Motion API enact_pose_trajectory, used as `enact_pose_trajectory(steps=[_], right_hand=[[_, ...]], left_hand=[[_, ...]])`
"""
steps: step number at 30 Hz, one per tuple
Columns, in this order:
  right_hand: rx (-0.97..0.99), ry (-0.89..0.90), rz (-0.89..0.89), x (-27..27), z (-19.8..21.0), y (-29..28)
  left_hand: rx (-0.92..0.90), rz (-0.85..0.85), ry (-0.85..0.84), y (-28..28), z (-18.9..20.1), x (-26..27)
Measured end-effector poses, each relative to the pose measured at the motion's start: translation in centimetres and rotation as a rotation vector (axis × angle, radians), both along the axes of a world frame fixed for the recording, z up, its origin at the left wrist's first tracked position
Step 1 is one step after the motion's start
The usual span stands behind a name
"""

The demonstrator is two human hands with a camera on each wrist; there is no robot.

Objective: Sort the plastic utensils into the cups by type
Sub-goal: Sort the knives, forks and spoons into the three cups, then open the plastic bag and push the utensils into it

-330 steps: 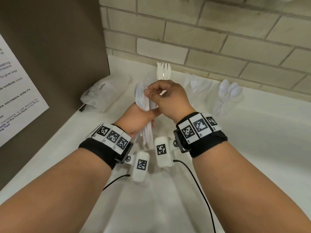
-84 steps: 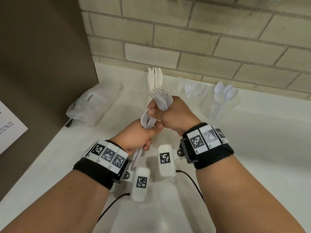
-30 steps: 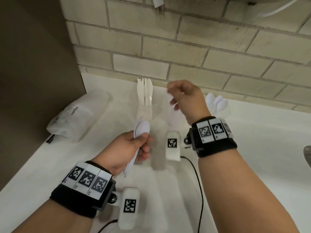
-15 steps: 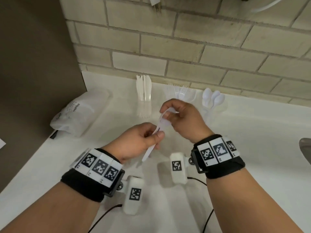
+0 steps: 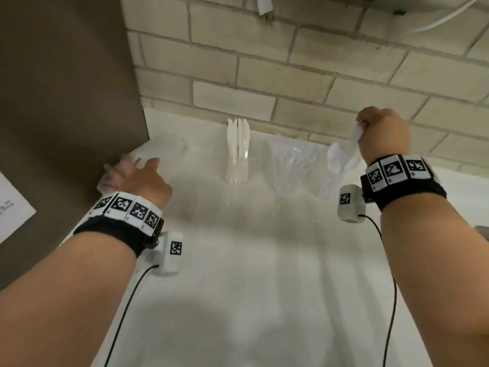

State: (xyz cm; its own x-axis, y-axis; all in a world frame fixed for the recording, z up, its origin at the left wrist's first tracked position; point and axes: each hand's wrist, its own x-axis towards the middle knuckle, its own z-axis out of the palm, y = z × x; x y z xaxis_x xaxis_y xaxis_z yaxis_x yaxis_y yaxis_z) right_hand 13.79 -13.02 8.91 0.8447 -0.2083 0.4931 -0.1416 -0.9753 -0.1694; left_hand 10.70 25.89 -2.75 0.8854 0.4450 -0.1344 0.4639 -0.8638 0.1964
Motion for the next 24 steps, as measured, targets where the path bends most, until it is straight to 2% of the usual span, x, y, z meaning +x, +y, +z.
enact_pose_trajectory(steps=[2,5,8,11,15,22,24], right_hand=[[-0.007,0.191,-0.053,1.0,-1.8,0.0],[-0.010,0.430,-0.119,1.4,-4.1,0.7],[-0.011,0.537,-0.190,0.9,-5.7,1.3],[-0.102,0.452,-0.249,0.2,-6.1,1.5],[-0.133,0.240,-0.208,-0.5,-5.9,2.8],[-0.063,0.014,0.068,-4.6,-6.1,9.0],[0.043,0.077,0.210,-6.2,-6.7,11.2]], left_hand=[[0.008,0.022,0.080,0.9,-0.6,0.2],[-0.043,0.050,0.114,0.8,-0.9,0.1],[-0.064,0.038,0.130,0.4,-0.6,-0.3],[-0.050,-0.015,0.133,0.2,-0.5,-0.8],[-0.062,-0.105,0.139,-1.2,-0.2,-1.6],[-0.115,-0.451,0.180,-6.8,1.1,-6.8],[-0.137,-0.504,0.182,-8.4,1.3,-8.5]])
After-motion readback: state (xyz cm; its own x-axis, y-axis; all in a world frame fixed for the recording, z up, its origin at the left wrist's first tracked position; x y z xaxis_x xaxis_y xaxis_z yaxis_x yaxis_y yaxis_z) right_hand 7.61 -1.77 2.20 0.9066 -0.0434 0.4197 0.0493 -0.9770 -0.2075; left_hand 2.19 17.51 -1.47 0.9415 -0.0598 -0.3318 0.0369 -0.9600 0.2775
